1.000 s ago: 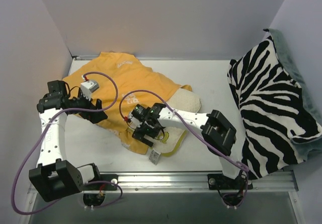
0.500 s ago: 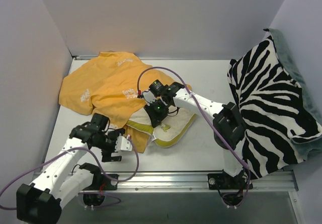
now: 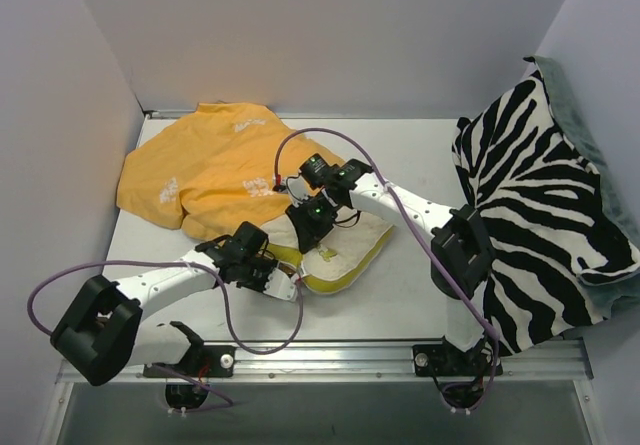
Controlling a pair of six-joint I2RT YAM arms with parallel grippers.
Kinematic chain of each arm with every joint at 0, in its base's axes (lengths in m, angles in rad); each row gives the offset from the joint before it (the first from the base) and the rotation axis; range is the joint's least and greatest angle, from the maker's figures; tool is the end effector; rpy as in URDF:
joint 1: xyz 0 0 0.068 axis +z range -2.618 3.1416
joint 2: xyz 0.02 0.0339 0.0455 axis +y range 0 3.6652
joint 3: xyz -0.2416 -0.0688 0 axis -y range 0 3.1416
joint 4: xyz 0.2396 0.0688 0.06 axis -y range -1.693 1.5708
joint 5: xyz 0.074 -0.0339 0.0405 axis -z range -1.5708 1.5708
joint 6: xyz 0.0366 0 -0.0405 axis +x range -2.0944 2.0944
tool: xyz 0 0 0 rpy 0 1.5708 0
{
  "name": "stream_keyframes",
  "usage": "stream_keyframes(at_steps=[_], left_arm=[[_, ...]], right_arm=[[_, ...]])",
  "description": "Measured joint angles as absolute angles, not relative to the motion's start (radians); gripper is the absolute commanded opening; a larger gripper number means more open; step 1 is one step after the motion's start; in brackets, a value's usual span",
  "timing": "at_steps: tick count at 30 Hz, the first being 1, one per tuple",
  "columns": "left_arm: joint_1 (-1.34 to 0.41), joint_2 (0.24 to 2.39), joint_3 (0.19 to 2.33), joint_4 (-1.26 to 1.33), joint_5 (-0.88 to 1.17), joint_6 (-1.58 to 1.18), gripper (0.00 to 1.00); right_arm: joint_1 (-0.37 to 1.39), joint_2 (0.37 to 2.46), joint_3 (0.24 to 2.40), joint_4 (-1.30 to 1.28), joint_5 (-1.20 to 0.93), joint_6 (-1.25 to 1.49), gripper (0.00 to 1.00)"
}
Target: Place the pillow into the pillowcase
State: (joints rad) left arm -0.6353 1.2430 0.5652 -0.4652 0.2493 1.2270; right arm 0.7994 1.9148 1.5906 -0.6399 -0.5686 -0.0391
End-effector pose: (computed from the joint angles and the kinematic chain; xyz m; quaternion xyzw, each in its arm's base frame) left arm 0.1652 -0.1330 0.1391 0.7937 0.5576 -0.0548 0.2369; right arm 0.2699 0.3059 0.2354 -0.4494 0.8026 0.3550 0.1669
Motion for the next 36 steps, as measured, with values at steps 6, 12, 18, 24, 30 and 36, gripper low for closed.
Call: stream_keyframes(at_steps=[6,12,18,24,30,36], left_arm=[[-0.805,1.258,0.706,-0.532,0.314,1.172,0.00],[-1.119,1.214,0.960,-0.570,0.348,1.003,0.00],[-1.164,1.223,0.980,-0.633,0.363,0.910,0.01],[-1.186,1.192,0.947,-0.635,0.403,0.784,0.56],[-1.015,1.018,0.991,-0.633,0.449,0.522,0.63],[-0.730,0.953,0.997,-0.634,0.427,0.324,0.66]], right_arm=[[0.784,1.925,1.683,-0.694,-0.581,-0.042,0.00],[0.765,2.039,1.929,-0.767,-0.636,-0.018,0.00],[0.763,2.138,1.869,-0.721,-0.719,0.062,0.00],[0.773,2.167,1.667,-0.613,-0.765,0.142,0.47],[0.744,1.943,1.501,-0.509,-0.735,0.157,0.63],[0.569,1.592,1.315,-0.456,-0.684,0.182,0.62]])
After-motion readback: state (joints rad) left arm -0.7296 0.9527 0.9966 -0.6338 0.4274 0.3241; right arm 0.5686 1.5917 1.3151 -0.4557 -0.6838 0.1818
